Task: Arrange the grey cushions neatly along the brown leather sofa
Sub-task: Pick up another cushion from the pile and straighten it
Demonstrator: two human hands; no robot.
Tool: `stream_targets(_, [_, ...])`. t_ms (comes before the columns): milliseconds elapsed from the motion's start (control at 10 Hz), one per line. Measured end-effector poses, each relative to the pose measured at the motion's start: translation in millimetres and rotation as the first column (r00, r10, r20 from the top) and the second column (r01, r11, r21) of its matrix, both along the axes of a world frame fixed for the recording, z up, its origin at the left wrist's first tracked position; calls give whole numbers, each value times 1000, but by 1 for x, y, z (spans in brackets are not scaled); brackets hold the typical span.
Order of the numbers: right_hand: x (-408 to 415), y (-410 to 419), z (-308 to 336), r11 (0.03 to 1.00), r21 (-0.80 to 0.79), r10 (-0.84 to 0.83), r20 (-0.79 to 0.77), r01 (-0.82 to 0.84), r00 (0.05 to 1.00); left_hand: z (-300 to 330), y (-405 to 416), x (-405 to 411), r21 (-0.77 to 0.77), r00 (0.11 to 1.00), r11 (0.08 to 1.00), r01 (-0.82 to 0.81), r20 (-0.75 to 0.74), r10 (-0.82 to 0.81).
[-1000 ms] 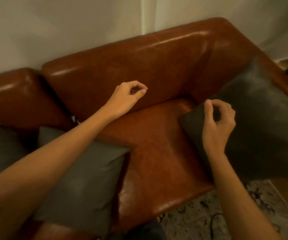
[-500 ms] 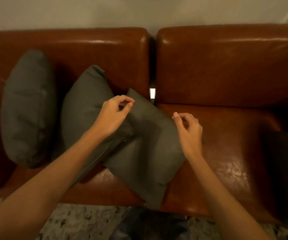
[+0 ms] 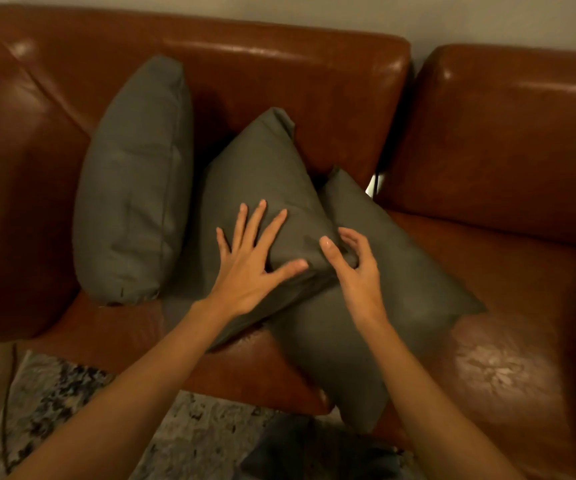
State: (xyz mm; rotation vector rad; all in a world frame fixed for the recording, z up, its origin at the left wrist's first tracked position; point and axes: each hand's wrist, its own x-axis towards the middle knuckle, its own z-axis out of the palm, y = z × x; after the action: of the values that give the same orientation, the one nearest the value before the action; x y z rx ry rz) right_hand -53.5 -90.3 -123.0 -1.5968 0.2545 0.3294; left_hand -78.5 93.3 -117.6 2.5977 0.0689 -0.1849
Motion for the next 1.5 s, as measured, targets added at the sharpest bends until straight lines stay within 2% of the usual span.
stream_targets(100, [2,3,3,997,-63,-42,34,44,999,-12,4,-1,66,997,996,67,32,-69])
stream_targets(300, [13,17,20,992,-78,-90,92,97,992,-7,6,2,56,987,998,-23,158,14])
stream_targets(500, [19,30,48,994,72,-93,104,85,990,27,33,14,-259,936,953,-156,270,226])
stream_targets(600, [27,28,58,992,94,-98,135,86,986,37,51,35,-324,893,910,-259,277,354])
stream_targets(700, [34,13,53,994,61,-93,98,87,991,32,59,55,-244,939,935,-258,165,302])
stream_targets(800, [34,-10,37,996,14,-86,24,86,996,17,41,61,-184,979,962,-201,-70,191])
stream_targets(900, [37,-44,18,985,-37,-169,-79,166,982,12,20,62,-149,969,960,-237,-113,222])
stream_targets(1000, [38,-99,-13,907,-168,-408,-114,387,906,22,5,83,-124,945,937,-326,-67,320])
stream_targets(1100, [28,-150,-50,821,-286,-559,-222,495,799,35,-14,128,-48,979,978,-201,11,201])
stream_targets(1200, [23,-175,-77,790,-303,-608,-282,532,742,43,-47,182,-113,997,993,-28,-81,19])
stream_targets(1300, [19,-188,-104,767,-304,-640,-301,565,707,25,-81,221,-103,946,992,70,-308,-99])
stream_targets(1400, [10,-211,-157,739,-305,-674,-347,601,652,-3,-102,236,-50,836,996,80,-541,-94])
stream_targets(1500, [7,-215,-171,685,-313,-727,-350,657,591,-19,-113,242,-7,757,997,82,-650,-67])
